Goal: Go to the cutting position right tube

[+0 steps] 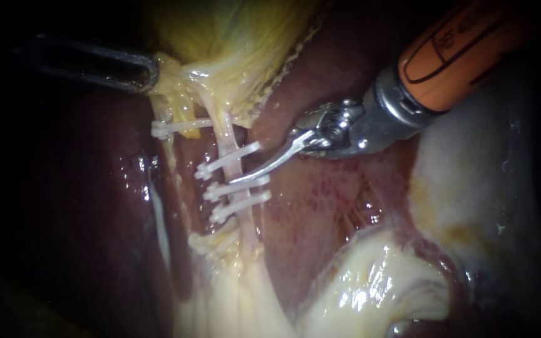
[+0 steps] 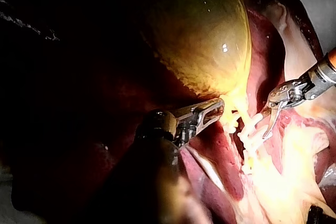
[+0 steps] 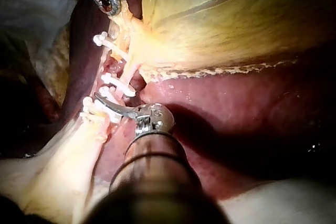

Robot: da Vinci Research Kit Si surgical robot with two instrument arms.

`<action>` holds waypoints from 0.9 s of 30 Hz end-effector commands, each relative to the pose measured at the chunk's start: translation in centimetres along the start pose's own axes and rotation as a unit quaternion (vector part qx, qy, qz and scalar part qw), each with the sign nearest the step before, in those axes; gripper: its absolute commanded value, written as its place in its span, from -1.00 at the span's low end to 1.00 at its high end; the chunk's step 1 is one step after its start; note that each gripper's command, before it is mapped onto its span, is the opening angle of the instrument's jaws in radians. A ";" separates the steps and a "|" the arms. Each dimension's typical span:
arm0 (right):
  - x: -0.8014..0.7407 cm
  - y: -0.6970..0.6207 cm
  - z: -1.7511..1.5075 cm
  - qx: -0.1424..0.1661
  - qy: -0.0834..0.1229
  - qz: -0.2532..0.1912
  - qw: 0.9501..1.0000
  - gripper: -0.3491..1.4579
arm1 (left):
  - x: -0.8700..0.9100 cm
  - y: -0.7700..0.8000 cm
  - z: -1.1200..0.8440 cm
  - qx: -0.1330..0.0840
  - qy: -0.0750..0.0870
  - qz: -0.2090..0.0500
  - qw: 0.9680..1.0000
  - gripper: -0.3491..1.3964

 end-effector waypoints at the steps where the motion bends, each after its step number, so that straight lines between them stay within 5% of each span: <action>1: 0.00 0.01 0.03 0.006 -0.002 -0.003 1.000 0.75 | 0.00 0.00 0.00 0.000 0.000 0.000 1.000 -1.00; 15: 0.02 0.14 0.33 0.061 0.058 -0.023 0.996 0.83 | 0.01 0.00 0.01 0.001 0.000 0.000 1.000 -1.00; 27: 0.13 0.11 0.49 0.074 0.091 -0.162 0.980 0.92 | 0.01 0.00 0.01 0.001 0.000 0.000 1.000 -1.00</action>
